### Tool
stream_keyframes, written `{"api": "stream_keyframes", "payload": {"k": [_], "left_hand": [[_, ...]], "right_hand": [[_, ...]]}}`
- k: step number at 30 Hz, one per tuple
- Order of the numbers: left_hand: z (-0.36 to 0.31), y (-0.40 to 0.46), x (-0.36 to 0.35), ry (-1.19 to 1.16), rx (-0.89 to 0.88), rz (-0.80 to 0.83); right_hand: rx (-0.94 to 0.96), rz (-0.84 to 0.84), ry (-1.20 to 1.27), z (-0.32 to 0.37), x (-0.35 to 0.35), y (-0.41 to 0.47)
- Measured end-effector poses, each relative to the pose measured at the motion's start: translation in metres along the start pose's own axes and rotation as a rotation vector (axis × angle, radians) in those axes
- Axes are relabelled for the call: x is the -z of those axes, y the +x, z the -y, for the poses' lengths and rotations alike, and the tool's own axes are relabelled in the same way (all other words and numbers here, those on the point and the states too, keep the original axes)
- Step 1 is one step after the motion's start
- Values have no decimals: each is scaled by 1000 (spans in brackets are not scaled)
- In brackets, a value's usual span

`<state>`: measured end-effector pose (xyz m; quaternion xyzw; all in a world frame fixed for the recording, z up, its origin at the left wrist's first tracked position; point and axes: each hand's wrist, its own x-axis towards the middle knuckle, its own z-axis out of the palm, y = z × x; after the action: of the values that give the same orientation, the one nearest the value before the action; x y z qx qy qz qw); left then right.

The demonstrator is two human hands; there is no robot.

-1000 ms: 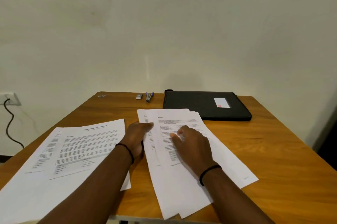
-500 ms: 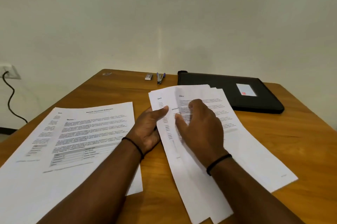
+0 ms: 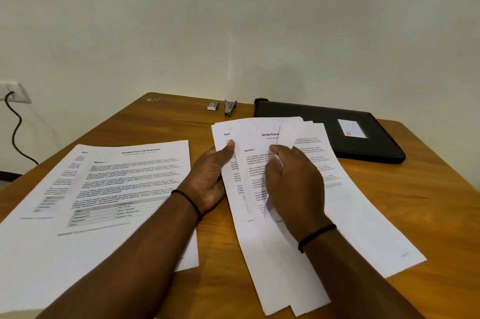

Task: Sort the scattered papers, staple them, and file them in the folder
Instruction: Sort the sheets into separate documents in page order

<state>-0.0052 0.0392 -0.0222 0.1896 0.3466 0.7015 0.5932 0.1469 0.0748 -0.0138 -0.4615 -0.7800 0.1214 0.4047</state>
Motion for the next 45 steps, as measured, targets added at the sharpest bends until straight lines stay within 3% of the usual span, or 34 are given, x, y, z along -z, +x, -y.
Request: {"api": "stream_keyframes", "payload": {"k": [6, 14, 17, 26, 31, 37, 45], "left_hand": [[-1, 1, 0, -51, 66, 18], [-2, 1, 1, -51, 89, 29], [-1, 0, -1, 3, 48, 12], [-3, -3, -6, 80, -4, 73], [-2, -1, -5, 212, -4, 88], [-3, 0, -6, 345, -9, 77], [-1, -2, -7, 367, -7, 44]], "right_hand": [[19, 109, -213, 12, -4, -1], [-152, 43, 24, 11, 2, 3], [-95, 0, 86, 13, 5, 2], [123, 26, -150, 18, -7, -7], [166, -77, -122, 21, -10, -10], [92, -120, -47, 19, -10, -8], [-78, 2, -20, 17, -8, -2]]}}
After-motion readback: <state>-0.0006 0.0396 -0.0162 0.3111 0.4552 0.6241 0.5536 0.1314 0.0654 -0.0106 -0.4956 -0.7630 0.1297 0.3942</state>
